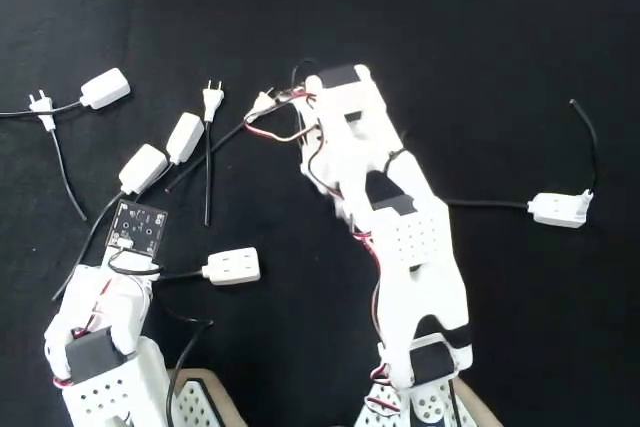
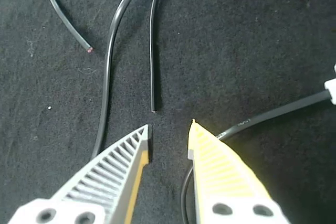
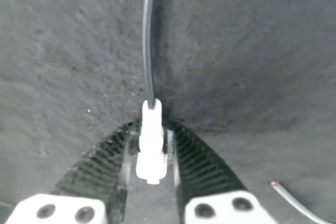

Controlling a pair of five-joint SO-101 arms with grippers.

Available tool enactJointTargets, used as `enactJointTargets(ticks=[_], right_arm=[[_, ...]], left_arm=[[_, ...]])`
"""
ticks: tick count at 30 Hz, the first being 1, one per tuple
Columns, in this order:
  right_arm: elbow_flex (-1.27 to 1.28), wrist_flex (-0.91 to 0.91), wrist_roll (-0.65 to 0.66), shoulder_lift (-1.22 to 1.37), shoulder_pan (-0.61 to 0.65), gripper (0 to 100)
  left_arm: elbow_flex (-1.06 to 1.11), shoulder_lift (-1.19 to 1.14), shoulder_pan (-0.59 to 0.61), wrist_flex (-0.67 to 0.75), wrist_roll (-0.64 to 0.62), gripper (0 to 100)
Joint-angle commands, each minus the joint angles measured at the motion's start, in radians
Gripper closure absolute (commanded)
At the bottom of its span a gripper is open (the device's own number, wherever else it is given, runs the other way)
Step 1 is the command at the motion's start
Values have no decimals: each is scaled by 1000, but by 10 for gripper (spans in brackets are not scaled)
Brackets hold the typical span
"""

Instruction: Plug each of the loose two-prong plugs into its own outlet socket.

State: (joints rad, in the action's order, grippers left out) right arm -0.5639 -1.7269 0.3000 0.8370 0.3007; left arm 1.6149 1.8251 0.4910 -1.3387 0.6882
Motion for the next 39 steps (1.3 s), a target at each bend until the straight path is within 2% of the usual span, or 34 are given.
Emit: enactJointTargets(ticks=[1, 7, 13, 19, 22, 24, 29, 33, 39], right_arm=[[-91, -35, -23, -108, 15, 987], [-173, -26, -124, -354, 75, 987], [-174, 60, -242, -590, 207, 987], [-79, 98, -339, -727, 275, 987], [15, 135, -365, -835, 293, 987], [85, 170, -368, -947, 293, 987], [372, 269, -367, -1331, 298, 987], [736, 422, -364, -1641, 298, 987], [1334, 899, -374, -2017, 302, 987]], left_arm=[[4, 0, -10, -15, 12, 870], [8, 0, -22, -9, 11, 870], [-36, 0, -119, -11, -2, 870], [-228, 0, -292, 21, -244, 887], [-295, 0, -392, 146, -292, 972], [-306, 0, -444, 232, -353, 959], [-305, 0, -507, 338, -626, 881], [-320, 0, -538, 336, -654, 758], [-315, 0, -723, 339, -652, 738]])
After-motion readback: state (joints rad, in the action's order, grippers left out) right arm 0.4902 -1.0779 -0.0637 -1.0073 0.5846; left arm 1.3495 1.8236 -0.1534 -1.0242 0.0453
